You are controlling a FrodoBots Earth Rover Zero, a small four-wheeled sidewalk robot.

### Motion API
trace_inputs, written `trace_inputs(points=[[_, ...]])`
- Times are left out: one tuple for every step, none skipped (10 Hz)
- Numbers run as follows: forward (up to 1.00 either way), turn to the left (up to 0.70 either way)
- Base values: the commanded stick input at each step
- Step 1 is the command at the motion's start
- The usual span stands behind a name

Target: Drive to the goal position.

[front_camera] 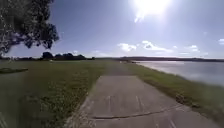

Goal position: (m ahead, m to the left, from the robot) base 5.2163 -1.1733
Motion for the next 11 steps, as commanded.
trace_inputs(points=[[0.7,0.05],[0.7,0.05],[0.7,0.05],[0.7,0.05],[0.7,0.05],[0.7,0.05],[0.7,0.05],[0.7,0.05],[0.7,0.05],[0.7,0.05],[0.7,0.05]])
